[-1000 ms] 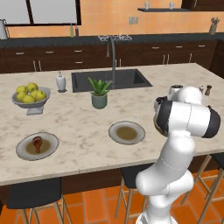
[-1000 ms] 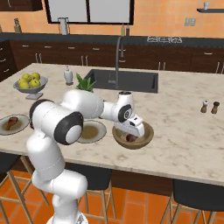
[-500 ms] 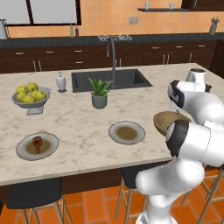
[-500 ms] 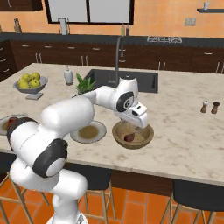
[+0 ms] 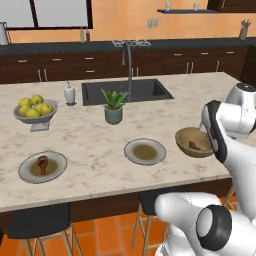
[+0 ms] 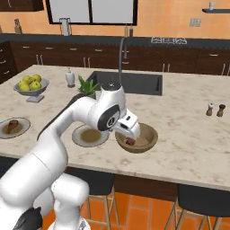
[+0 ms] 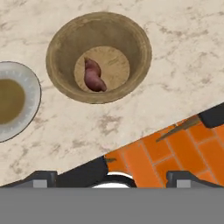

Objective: Pick the chicken drumstick and potato from their plates and place them in the bowl. Then put the bowl in the fridge.

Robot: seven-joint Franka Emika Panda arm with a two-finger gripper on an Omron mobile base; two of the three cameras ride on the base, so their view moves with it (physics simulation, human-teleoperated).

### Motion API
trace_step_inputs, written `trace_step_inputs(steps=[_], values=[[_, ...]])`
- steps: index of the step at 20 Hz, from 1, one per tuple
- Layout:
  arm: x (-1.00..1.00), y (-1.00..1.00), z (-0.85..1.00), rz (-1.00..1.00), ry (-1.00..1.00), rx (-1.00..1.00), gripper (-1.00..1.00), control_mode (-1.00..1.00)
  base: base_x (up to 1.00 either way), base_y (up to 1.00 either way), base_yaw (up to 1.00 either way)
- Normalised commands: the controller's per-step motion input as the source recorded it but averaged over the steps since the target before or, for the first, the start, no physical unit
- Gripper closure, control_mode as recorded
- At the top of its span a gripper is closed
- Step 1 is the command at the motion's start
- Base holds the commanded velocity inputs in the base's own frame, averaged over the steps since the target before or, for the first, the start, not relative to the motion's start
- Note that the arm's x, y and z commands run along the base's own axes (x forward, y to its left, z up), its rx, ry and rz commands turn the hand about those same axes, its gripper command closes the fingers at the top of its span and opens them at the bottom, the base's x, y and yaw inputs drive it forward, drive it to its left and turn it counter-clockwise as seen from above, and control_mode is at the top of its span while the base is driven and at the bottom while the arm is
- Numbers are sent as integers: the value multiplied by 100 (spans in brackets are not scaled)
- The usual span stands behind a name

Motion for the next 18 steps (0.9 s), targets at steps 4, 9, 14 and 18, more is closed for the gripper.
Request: trace_step_inputs(steps=[4,9,14,18], values=[[-35,44,4,5,0,0,-100,100,-44,50,5],[0,0,0,0,0,0,-100,100,-68,100,3],[0,0,0,0,0,0,-100,100,31,100,-1],[0,0,0,0,0,0,-100,100,73,100,-8]])
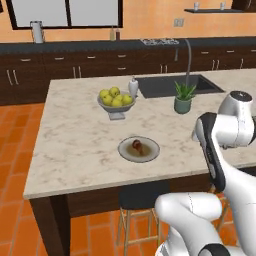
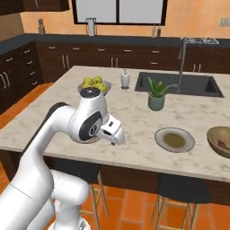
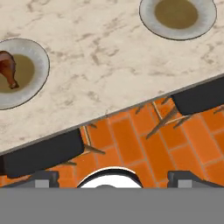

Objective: Pick the chicken drumstick and potato from their plates and place them in the bowl. Then put the bowl in the fridge.

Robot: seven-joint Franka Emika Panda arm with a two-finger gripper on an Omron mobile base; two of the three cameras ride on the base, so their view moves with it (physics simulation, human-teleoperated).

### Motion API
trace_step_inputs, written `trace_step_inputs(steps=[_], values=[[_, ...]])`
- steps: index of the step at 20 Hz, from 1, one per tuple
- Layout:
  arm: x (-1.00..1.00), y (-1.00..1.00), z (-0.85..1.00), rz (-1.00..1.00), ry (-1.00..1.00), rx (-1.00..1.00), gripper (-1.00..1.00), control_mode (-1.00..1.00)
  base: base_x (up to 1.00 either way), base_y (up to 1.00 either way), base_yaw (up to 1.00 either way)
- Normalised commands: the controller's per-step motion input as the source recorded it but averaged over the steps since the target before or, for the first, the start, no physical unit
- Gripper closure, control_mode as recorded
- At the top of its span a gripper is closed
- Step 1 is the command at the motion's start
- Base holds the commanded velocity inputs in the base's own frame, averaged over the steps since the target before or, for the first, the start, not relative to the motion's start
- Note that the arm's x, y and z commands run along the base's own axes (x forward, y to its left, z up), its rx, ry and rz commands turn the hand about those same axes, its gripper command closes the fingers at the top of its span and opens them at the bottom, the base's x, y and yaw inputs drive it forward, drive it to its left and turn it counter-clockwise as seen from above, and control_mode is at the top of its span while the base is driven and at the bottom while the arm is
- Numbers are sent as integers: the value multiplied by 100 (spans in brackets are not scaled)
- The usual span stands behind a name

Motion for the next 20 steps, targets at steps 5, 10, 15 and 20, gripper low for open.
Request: trace_step_inputs(steps=[5,10,15,20], values=[[19,20,-2,-1,-2,0,-100,-100,72,79,-7],[99,100,-56,-1,-3,-8,-100,-100,0,0,0],[100,55,-83,13,1,0,-100,-100,0,0,0],[100,21,-53,19,19,0,-100,-100,0,0,0]])
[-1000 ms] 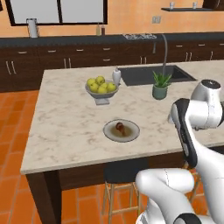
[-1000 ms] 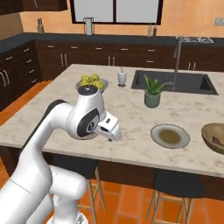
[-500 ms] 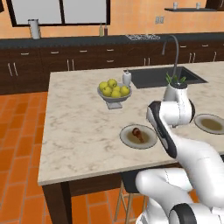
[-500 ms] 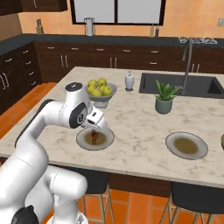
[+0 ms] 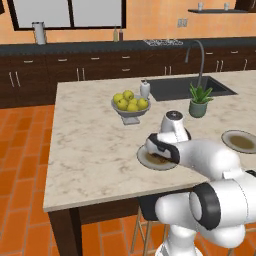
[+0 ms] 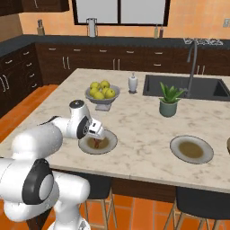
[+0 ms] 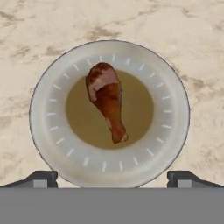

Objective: Pick the chicken drumstick and potato from their plates and place them in the bowl. Then put the bowl in the fridge.

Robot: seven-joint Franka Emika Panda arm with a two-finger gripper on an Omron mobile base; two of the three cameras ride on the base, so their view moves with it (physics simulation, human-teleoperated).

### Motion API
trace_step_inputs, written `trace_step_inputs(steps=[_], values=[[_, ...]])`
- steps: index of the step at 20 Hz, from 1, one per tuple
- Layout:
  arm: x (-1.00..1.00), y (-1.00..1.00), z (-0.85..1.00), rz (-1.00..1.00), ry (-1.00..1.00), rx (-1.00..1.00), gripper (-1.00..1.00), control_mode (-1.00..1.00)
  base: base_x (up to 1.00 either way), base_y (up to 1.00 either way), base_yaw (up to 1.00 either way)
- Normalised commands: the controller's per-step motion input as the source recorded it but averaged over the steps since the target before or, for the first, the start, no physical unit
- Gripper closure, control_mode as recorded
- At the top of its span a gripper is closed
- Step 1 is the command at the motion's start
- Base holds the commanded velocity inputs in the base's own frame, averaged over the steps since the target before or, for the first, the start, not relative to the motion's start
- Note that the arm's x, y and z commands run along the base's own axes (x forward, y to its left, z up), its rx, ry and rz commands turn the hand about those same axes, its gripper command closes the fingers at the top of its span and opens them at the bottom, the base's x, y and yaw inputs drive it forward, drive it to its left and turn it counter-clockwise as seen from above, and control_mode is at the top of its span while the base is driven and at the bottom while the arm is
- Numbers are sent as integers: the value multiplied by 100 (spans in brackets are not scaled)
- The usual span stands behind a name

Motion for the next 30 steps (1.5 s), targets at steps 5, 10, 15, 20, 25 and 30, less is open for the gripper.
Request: trace_step_inputs(steps=[5,10,15,20,25,30], values=[[34,-2,-19,7,7,0,-100,-100,0,0,0],[53,0,-48,3,0,0,-100,-100,0,0,0],[23,0,-65,10,0,0,-100,-100,0,0,0],[28,0,-49,11,0,0,-100,-100,0,0,0],[24,0,-20,4,0,0,100,-100,0,0,0],[0,0,0,0,3,0,100,-100,0,0,0]])
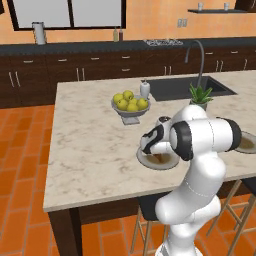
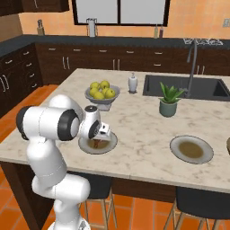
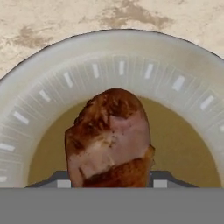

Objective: Pick the chicken drumstick and potato from their plates and place them in the bowl. Then put the bowl in the fridge.

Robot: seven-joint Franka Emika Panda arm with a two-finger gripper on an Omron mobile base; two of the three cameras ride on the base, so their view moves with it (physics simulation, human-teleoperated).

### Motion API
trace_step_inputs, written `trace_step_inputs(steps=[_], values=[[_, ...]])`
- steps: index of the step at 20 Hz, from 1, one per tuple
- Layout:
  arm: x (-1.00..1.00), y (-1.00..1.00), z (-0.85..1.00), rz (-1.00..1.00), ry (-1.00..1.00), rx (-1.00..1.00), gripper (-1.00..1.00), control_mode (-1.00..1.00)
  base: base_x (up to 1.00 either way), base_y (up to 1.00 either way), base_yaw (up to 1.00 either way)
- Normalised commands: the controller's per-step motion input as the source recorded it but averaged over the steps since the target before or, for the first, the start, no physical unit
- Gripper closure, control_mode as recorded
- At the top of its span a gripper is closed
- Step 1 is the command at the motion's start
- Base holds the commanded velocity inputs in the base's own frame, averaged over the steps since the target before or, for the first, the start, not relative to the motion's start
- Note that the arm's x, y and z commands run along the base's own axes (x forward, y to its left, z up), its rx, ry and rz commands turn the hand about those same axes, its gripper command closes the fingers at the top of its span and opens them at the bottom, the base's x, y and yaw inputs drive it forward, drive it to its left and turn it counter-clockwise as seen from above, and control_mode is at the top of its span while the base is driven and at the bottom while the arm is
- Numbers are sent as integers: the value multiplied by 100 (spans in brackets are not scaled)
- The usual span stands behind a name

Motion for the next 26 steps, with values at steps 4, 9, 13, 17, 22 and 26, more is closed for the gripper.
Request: trace_step_inputs(steps=[4,9,13,17,22,26], values=[[-66,-4,57,-10,-6,1,100,-100,0,0,0],[-94,0,100,-12,-7,0,100,-100,0,0,0],[-99,-1,100,-7,-11,1,100,-100,0,0,0],[-97,-1,100,-3,-15,1,100,-100,0,0,0],[-66,0,100,-5,-24,0,100,-100,0,0,0],[-24,-2,50,-6,-7,0,100,100,-9,-22,-9]])
